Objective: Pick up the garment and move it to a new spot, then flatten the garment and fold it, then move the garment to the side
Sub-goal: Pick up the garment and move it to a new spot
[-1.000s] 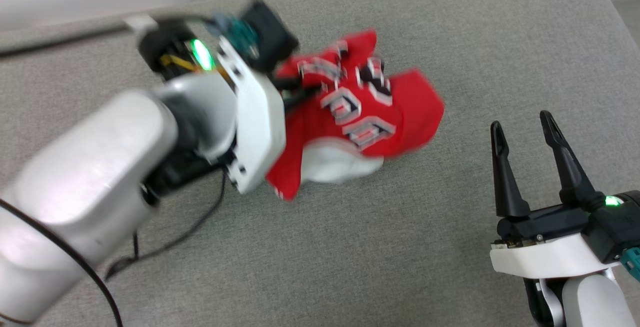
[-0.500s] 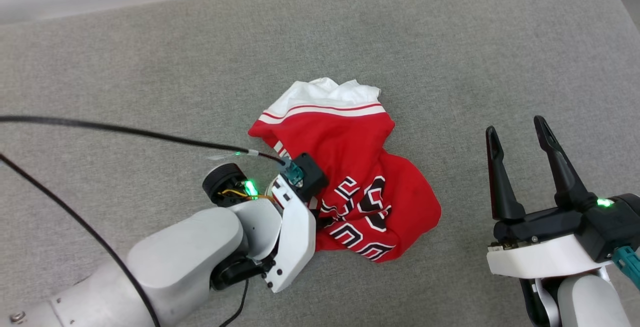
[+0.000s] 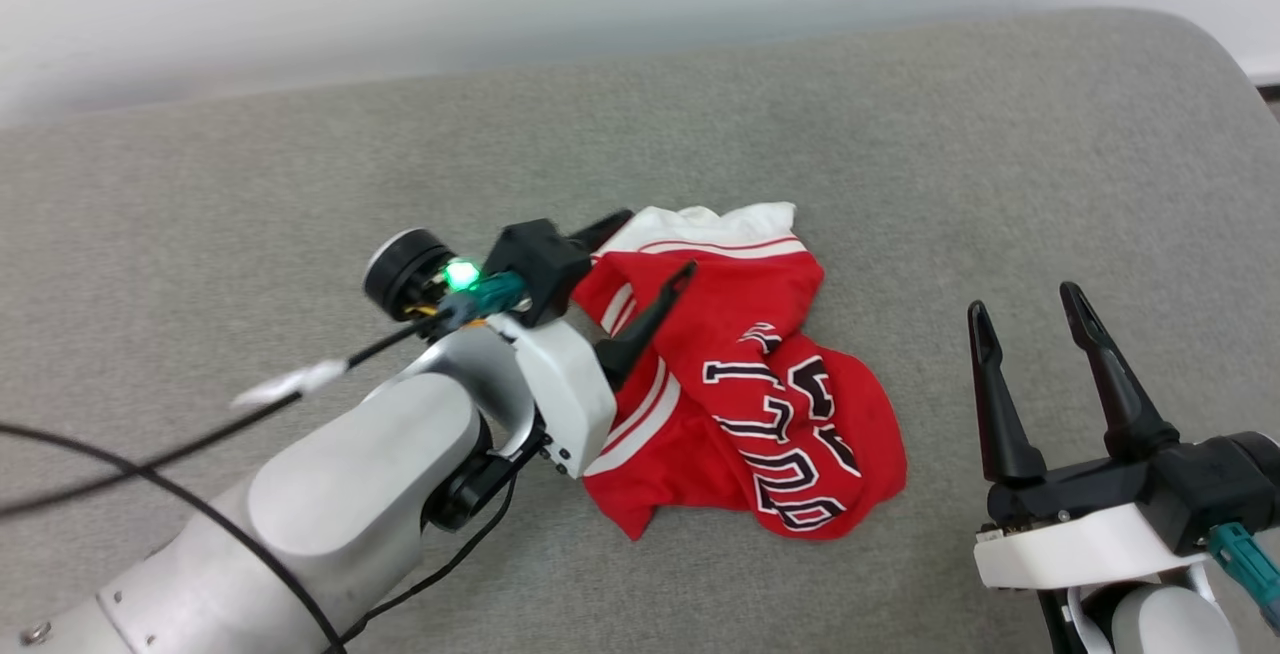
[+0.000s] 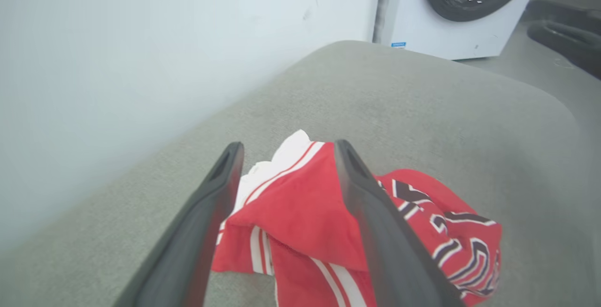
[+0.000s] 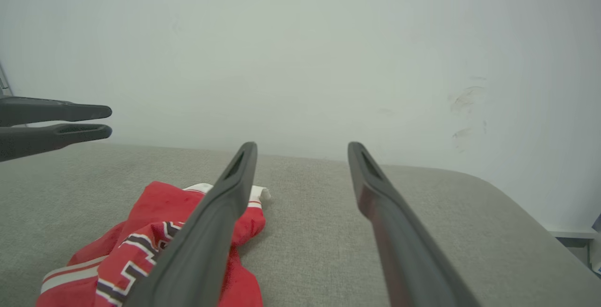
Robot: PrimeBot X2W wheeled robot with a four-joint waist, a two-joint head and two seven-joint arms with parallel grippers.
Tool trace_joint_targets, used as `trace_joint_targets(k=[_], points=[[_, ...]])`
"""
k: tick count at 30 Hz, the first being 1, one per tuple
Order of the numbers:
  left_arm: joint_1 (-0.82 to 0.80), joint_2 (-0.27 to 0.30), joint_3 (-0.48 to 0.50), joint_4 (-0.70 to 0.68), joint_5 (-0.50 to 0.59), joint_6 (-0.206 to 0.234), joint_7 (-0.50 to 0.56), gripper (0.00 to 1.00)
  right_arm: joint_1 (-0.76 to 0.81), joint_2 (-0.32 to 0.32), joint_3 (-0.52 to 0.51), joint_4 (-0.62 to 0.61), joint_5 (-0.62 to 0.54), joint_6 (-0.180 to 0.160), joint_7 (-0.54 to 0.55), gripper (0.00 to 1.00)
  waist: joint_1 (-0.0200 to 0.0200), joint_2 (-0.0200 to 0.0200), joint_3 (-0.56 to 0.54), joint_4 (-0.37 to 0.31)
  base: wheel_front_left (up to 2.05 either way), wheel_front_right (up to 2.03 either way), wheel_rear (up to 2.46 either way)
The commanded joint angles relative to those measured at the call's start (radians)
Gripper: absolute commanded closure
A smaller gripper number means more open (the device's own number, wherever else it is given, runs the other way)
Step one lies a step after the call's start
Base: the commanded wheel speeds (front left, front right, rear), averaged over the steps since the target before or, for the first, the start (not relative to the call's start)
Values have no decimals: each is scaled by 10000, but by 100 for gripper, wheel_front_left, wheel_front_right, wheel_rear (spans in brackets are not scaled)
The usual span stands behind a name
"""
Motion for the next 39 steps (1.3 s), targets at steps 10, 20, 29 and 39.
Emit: trace_joint_targets(k=[10, 20, 29, 39], points=[[1916, 317, 1644, -296, 756, 2456, -1804, 0, 395, 28, -137, 53, 33, -3, -21, 0, 0, 0, -649, 780, 0, 0, 0], [5277, -203, 5472, -2240, 2771, 3660, -1810, 0, 562, 28, -222, 88, 128, -3, -21, 0, 0, 0, -864, 1022, 0, 0, 0], [7636, -1663, 7847, -2863, 4274, 2819, -1812, 0, 842, 27, -286, 339, 493, -1, -21, 0, 0, 0, -1243, 999, 0, 0, 0], [9393, -3010, 9552, -2809, 5681, 1456, -1813, 0, 1504, 27, -388, 675, 700, -3, -21, 0, 0, 0, -1740, 1020, 0, 0, 0]])
